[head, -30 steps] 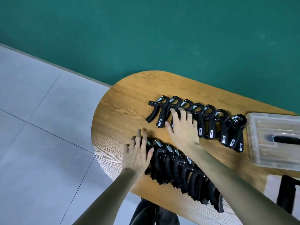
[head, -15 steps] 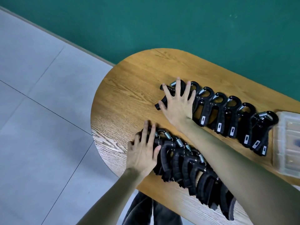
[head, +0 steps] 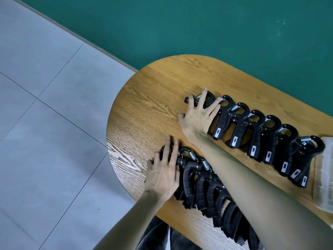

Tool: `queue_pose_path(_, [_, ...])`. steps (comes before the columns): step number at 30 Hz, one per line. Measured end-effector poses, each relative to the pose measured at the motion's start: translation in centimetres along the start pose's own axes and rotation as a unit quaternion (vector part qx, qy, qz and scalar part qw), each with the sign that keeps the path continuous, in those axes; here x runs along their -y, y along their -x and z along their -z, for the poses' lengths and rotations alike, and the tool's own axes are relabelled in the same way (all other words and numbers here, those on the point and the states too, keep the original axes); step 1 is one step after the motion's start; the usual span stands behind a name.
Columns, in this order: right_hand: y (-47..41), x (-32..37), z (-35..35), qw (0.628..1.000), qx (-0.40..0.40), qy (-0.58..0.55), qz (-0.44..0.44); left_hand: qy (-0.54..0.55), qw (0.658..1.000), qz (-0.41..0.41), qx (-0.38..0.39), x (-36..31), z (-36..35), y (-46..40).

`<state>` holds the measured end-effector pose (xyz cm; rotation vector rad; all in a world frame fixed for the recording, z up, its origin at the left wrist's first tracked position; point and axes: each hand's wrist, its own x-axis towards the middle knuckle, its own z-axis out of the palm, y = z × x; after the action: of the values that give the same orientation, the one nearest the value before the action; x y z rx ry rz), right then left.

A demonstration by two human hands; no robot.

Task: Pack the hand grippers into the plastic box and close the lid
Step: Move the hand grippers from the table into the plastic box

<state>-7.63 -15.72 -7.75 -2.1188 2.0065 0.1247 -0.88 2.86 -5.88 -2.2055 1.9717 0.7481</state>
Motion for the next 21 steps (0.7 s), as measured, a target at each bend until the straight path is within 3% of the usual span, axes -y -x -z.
queue_pose_path(6, [0.1,-0.2,0.8,0.999,0.013,-0.04,0.033,-0.002,1.0,-0.003,0.005,0.1,0.1,0.1])
queue_pose_path(14, [1.8,-1.8,2.2,0.994,-0.017,0.009,0.107,-0.049,0.999,-0.011,0.021,0.5,2.0,0.7])
queue_pose_path(21, [8.6,-5.1,9.6,0.991,-0.024,0.025,0.126,-0.088,0.995,-0.004,-0.045,-0.7,7.3,1.6])
